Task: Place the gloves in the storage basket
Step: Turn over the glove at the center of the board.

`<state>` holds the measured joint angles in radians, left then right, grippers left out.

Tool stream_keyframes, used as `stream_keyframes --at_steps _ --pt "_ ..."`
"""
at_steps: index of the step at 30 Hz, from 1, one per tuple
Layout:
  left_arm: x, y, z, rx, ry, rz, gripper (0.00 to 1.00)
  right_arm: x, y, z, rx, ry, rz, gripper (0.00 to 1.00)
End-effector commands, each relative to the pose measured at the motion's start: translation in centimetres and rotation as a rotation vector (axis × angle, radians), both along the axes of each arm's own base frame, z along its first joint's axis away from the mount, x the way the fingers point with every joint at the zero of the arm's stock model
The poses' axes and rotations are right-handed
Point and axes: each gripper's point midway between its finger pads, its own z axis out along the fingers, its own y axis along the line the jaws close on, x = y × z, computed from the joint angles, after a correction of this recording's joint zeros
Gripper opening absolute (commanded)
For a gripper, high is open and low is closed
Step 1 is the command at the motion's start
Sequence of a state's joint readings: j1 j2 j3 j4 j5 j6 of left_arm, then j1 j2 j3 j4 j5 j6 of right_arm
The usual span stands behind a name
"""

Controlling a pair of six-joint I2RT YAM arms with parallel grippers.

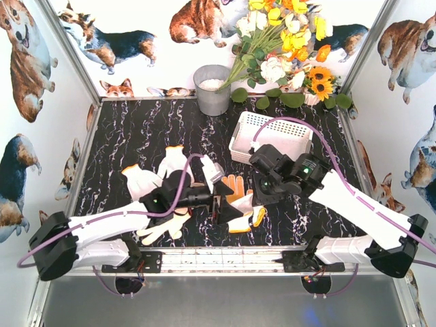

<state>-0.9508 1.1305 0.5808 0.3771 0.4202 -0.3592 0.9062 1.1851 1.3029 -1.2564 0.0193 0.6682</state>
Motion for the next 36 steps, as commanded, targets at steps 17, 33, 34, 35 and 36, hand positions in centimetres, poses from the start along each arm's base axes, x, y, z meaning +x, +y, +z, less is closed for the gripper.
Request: stream_keyframes --at_steps 17,33,34,35,36 --pt "-1.4 -1.0 -6.1 0.143 0.058 -0.054 0.32 -2.3 -0.5 2.5 0.169 0.030 -0.024 0.00" --pt "0.0 0.3 -9.6 0.196 0.045 0.082 0.44 -2.9 1.7 2.9 0.308 0.061 -0.009 0.00" --pt "0.1 0.5 -9.5 0.195 0.037 0.093 0.45 -2.9 1.7 2.8 0.313 0.064 -0.008 0.00" --pt "0.1 0.6 -9.4 0.193 0.034 0.097 0.45 -3.0 1.8 2.8 0.316 0.066 -0.007 0.00" --pt "0.1 0.5 -9.2 0.188 0.036 0.095 0.45 -3.0 1.8 2.7 0.319 0.069 -0.005 0.00"
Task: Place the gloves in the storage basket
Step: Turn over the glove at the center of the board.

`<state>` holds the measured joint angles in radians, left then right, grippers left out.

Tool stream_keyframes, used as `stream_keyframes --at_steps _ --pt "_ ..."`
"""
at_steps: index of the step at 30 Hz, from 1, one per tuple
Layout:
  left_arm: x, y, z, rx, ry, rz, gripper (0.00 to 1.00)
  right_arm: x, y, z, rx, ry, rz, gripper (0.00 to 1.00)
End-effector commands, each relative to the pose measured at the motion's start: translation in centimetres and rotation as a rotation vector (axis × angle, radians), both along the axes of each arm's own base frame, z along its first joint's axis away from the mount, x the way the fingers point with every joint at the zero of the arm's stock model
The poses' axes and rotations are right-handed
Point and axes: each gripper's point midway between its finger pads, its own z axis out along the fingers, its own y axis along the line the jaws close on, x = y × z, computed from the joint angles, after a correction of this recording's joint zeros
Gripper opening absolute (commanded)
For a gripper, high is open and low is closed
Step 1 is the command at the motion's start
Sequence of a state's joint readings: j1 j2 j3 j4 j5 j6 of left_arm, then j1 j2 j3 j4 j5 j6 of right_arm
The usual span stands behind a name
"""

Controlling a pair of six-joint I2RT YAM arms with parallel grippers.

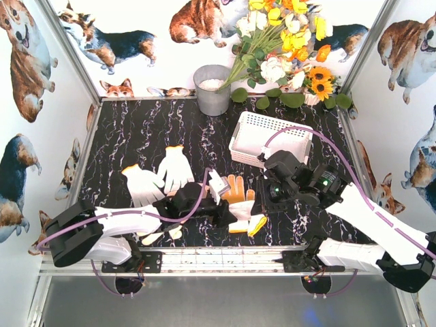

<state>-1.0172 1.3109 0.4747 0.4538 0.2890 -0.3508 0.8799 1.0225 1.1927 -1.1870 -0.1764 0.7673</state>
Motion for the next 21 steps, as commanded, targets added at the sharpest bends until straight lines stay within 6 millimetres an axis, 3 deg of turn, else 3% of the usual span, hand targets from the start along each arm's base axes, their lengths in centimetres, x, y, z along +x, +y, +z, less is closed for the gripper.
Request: stream_keyframes --at_steps 1,6,11,15,18,21 --pt "0.5 0.3 0.5 -0.009 -0.040 0.028 0.45 0.4 1.2 1.3 0.094 -0.029 0.001 0.00" --pt "0.2 0.0 0.4 -0.035 -0.020 0.022 0.52 0.1 1.7 1.2 0.116 -0.013 0.021 0.00" --pt "0.5 -0.2 0.2 -0.029 -0.021 0.032 0.49 -0.1 1.8 1.4 0.125 -0.012 0.027 0.00" --pt "2.0 0.6 -0.5 0.055 -0.041 0.109 0.35 -0.2 1.8 1.4 0.138 -0.013 0.024 0.00" --pt "2.5 1.5 0.0 0.074 -0.057 0.155 0.16 -0.2 1.8 1.2 0.145 -0.013 0.015 0.00" --pt "2.7 2.6 0.7 0.080 -0.052 0.207 0.05 0.0 2.0 0.6 0.159 -0.014 0.004 0.00"
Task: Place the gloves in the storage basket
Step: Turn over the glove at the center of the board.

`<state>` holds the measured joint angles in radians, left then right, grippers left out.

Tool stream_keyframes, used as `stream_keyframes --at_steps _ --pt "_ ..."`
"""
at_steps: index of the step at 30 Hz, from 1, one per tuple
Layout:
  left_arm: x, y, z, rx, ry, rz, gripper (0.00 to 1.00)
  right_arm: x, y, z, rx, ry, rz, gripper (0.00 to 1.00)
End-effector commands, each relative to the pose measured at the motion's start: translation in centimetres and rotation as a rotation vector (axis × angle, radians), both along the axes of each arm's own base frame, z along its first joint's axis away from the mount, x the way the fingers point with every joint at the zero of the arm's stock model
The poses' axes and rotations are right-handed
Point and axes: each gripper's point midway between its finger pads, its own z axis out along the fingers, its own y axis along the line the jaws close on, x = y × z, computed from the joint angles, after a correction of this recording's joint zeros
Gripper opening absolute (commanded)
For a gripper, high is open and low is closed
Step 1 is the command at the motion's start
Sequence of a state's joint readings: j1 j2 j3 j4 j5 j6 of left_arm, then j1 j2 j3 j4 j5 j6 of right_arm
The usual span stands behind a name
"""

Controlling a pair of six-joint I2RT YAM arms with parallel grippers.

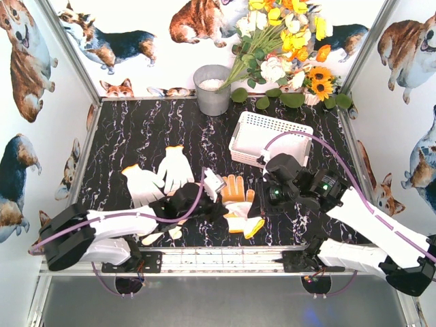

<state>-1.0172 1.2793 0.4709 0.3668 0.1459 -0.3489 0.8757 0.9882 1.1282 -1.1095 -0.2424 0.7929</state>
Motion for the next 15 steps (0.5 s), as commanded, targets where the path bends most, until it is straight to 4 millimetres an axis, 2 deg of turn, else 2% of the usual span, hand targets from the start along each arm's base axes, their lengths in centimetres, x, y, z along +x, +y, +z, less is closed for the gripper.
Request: stream_keyframes --at_steps 1,5,12,15 --pt "0.9 1.3 2.0 0.005 -0.030 0.094 0.03 0.7 1.2 0.7 0.097 -0.039 -0.020 0.00" --pt "0.2 3.1 2.9 0.007 0.015 0.144 0.00 1.2 2.4 -0.1 0.171 -0.034 -0.060 0.00" --pt "-1.3 8.0 5.1 0.107 0.100 0.251 0.00 2.0 5.3 -1.7 0.329 0.024 -0.131 0.00" --pt "-1.9 9.3 7.0 0.169 0.142 0.266 0.00 2.0 6.2 -2.3 0.364 0.052 -0.144 0.00"
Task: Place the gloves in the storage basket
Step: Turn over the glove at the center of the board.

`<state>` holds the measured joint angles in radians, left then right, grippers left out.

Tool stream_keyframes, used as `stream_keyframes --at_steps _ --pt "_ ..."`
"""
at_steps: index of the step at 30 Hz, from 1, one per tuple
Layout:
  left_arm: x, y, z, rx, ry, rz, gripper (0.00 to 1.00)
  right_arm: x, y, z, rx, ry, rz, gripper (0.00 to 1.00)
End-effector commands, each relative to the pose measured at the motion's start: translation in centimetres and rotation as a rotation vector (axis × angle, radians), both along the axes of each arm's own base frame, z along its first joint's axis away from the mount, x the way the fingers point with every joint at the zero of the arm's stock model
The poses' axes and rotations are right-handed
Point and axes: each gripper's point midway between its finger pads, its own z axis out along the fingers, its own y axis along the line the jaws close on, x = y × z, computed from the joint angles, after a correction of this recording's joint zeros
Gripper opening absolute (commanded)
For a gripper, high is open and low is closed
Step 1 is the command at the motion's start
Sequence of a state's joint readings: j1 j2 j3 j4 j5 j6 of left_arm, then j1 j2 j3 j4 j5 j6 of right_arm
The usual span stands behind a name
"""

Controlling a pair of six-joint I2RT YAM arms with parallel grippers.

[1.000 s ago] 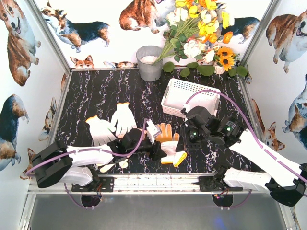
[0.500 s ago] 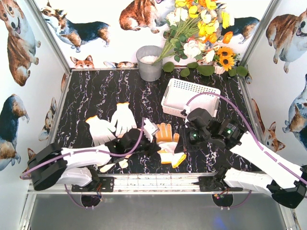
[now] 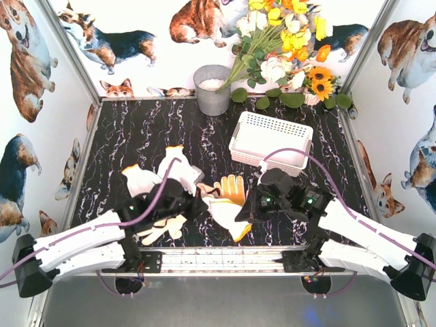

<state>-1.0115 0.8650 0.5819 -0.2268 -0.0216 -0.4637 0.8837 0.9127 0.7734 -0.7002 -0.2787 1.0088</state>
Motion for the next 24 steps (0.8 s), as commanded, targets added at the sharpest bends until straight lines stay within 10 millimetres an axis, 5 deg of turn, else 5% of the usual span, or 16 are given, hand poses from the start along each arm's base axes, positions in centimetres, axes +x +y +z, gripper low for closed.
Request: stream_keyframes --at_steps 1,9,17,24 --pt "-1.1 3.0 1.5 0.132 0.105 0.061 0.00 1.4 3.2 2.7 0.190 -0.037 -0.042 0.00" --pt "0.9 2.7 1.6 0.311 0.110 0.076 0.00 2.4 1.5 -2.7 0.031 -0.045 -0.133 0.00" --pt "5.5 -2.1 0.8 0.446 0.053 0.006 0.00 2.9 1.1 -6.0 -0.035 -0.062 -0.177 0.01" --pt "8.1 -5.7 -2.9 0.539 0.059 -0.056 0.00 3.0 -1.6 -8.7 -0.113 -0.096 -0.252 0.17"
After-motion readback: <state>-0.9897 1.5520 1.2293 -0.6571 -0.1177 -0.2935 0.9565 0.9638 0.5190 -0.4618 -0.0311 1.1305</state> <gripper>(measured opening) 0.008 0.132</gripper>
